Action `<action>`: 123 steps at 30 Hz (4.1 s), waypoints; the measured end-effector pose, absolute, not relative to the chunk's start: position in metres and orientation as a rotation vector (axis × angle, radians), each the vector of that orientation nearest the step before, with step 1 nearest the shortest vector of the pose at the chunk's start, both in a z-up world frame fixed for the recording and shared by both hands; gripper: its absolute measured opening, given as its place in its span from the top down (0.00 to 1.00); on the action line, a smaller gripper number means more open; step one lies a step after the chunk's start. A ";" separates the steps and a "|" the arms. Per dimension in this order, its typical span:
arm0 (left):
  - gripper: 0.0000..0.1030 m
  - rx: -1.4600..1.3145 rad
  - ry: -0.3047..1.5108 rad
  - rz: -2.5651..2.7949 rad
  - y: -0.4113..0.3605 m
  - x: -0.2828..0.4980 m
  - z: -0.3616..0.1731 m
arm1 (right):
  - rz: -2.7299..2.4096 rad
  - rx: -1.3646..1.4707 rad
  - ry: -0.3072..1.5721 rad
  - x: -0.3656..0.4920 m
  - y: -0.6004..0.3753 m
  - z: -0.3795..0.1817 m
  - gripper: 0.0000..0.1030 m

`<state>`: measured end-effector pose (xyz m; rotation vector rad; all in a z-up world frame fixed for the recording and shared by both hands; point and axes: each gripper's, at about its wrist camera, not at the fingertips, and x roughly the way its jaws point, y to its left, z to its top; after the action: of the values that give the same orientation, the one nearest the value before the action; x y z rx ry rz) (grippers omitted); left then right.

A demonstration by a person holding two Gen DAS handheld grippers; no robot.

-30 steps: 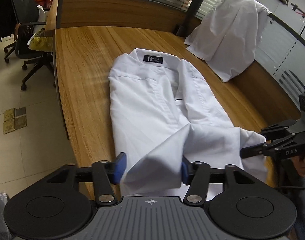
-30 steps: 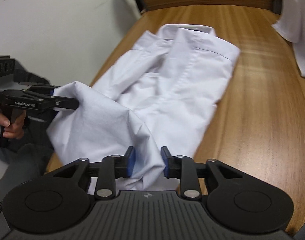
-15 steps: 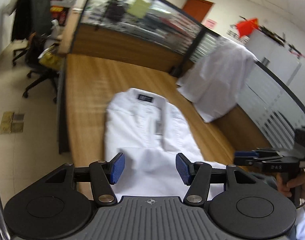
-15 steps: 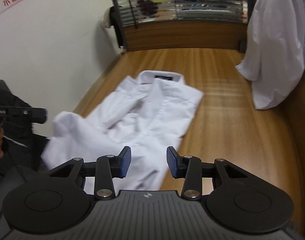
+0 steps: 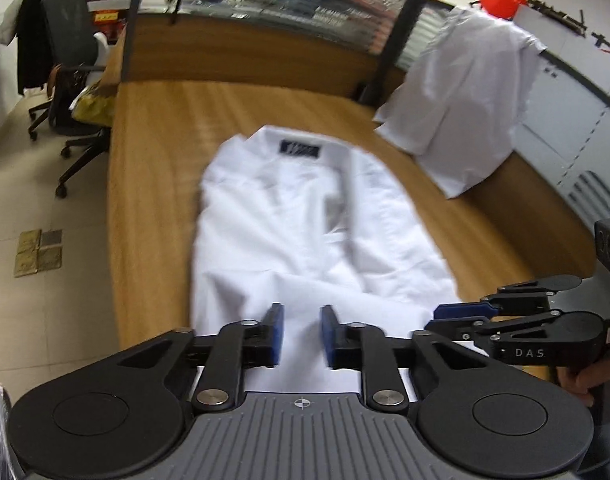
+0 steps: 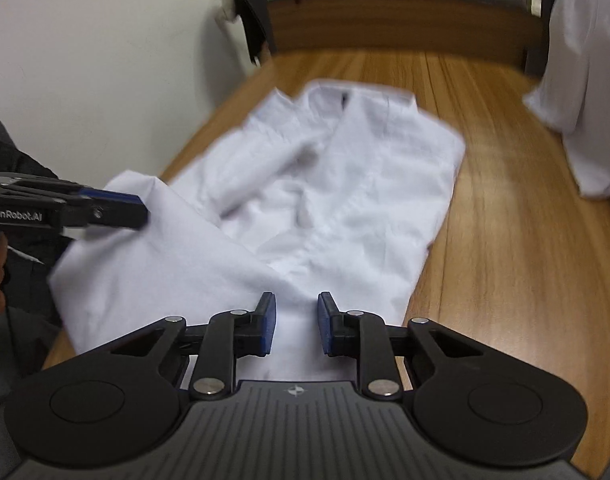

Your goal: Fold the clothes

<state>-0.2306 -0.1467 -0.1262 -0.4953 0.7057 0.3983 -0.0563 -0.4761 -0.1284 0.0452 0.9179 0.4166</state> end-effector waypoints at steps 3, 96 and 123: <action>0.93 -0.522 0.699 0.404 -0.138 -0.239 -0.138 | 0.427 0.082 0.900 -0.053 -0.482 -0.141 0.76; 0.65 0.327 0.969 -0.795 -0.072 -0.060 -0.145 | -0.558 0.403 0.920 -0.171 -0.325 -0.123 0.56; 0.86 0.166 0.875 -1.061 -0.044 -0.019 -0.089 | -0.753 0.476 0.787 -0.177 -0.357 -0.058 0.71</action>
<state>-0.0188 -0.0440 -0.0887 0.1664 0.8749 -1.0606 -0.1774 -0.3573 -0.0577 0.4763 0.7867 -0.7534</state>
